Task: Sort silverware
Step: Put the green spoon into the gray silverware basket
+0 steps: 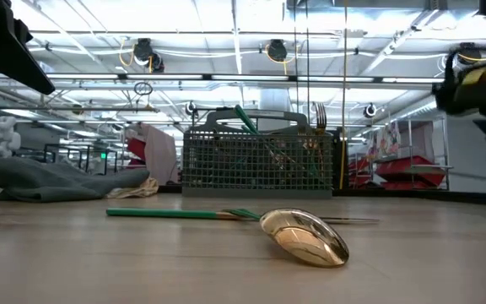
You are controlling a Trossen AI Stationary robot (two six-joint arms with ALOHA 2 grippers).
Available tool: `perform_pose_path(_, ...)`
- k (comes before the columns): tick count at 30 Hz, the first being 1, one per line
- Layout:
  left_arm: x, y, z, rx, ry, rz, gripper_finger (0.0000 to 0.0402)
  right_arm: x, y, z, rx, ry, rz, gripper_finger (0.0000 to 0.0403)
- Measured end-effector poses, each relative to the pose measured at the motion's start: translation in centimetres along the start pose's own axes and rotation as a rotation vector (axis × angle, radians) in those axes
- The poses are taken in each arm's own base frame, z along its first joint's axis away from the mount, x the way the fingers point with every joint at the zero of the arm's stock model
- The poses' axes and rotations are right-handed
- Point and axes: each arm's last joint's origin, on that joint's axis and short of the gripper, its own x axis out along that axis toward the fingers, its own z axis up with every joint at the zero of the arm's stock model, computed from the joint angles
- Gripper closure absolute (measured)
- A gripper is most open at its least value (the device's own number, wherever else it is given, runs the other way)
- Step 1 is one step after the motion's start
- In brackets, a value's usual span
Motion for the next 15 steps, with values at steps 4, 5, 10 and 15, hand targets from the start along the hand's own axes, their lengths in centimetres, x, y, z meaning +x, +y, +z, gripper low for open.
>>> perform_pose_path(4, 0.0, 0.0, 0.0, 0.0, 0.0, 0.0, 0.0358, -2.3, 2.3, 1.6, -0.1, -0.156, 0.092, 0.0402)
perform_pose_path(5, 0.0, 0.0, 0.0, 0.0, 0.0, 0.0, 0.0358, -3.0, 2.8, 2.1, -0.13, -0.214, 0.101, 0.0402)
perform_pose_path(10, 0.0, 0.0, 0.0, 0.0, 0.0, 0.0, 0.0358, -6.8, 5.0, 6.0, -0.278, -0.391, 0.086, 0.0402)
perform_pose_path(15, 0.0, 0.0, 0.0, 0.0, 0.0, 0.0, 0.0358, -9.7, 7.1, 12.4, -0.512, -0.51, -0.077, 0.0403)
